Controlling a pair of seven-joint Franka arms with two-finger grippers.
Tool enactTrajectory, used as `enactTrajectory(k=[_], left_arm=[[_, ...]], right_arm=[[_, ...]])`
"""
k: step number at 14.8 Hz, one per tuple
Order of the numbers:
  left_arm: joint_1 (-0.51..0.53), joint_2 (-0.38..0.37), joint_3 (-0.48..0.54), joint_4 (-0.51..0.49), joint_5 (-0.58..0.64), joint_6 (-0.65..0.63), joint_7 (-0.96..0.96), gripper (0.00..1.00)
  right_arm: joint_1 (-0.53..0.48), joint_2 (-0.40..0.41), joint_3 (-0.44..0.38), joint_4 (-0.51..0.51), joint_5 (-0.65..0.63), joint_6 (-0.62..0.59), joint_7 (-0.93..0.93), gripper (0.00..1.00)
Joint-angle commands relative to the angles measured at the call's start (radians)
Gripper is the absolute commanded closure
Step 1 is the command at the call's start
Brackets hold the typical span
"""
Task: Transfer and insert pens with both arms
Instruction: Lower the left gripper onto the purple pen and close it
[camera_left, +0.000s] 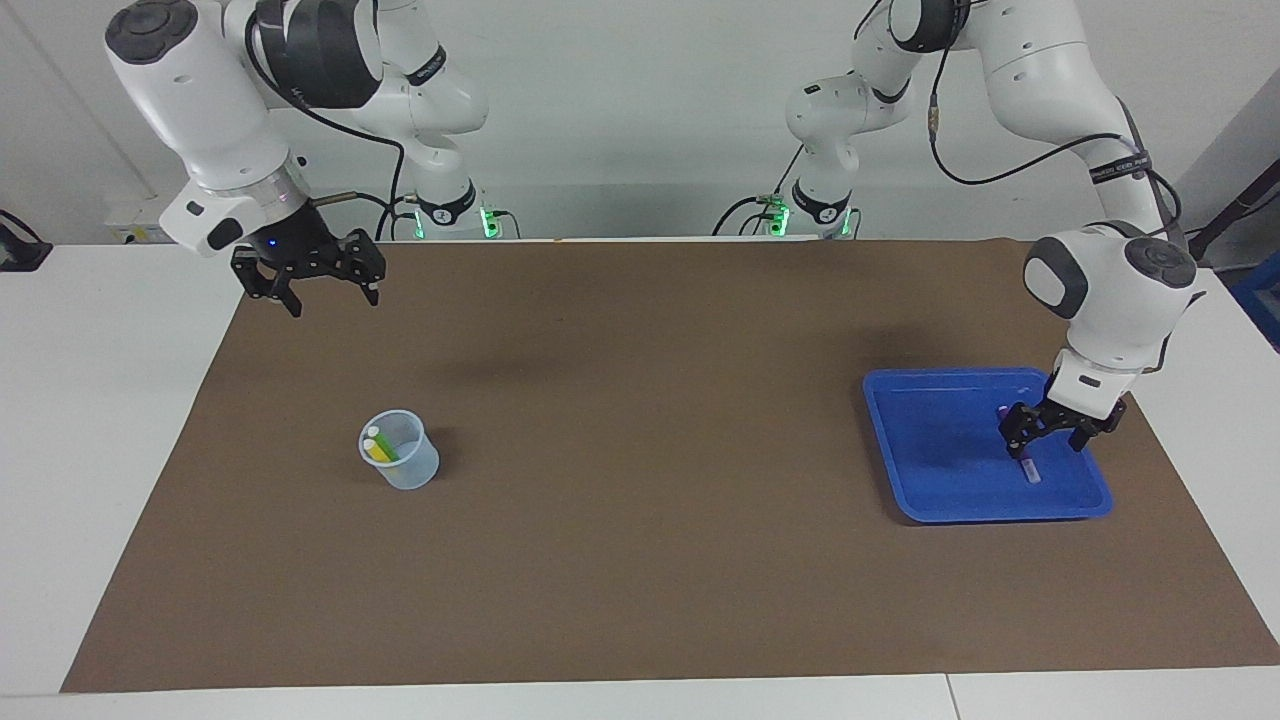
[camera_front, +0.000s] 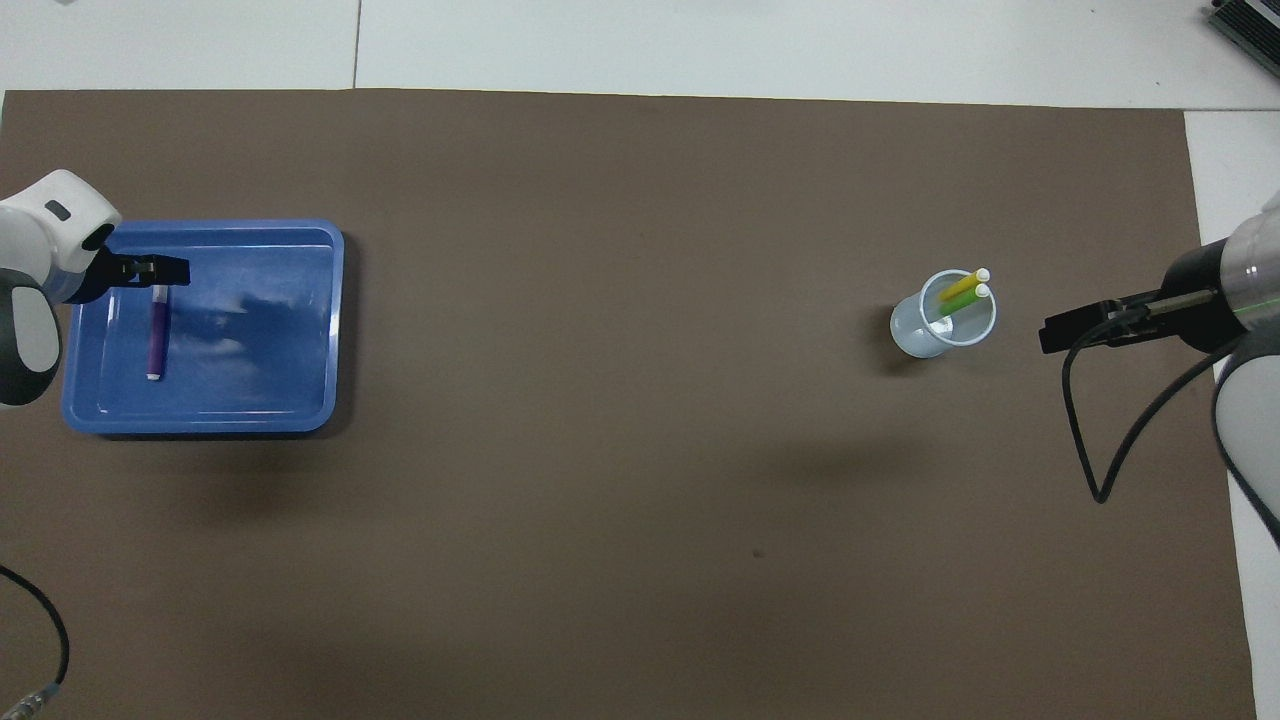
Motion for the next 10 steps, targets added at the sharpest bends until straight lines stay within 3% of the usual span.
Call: enactTrajectory(k=[1,10], left_arm=[[0.015,-0.007,-0.009,-0.046,0.009,0.036,0.011,0.02],[0.049,0.011,-0.006,-0.096,0.009,0.093,0.062,0.15]], right_arm=[[0.001,-0.024,0.009,-0.028,-0.027,0.001,0.028,0.00],[0.001,-0.025,0.014,-0.032,-0.027,0.002,0.029,0.00]])
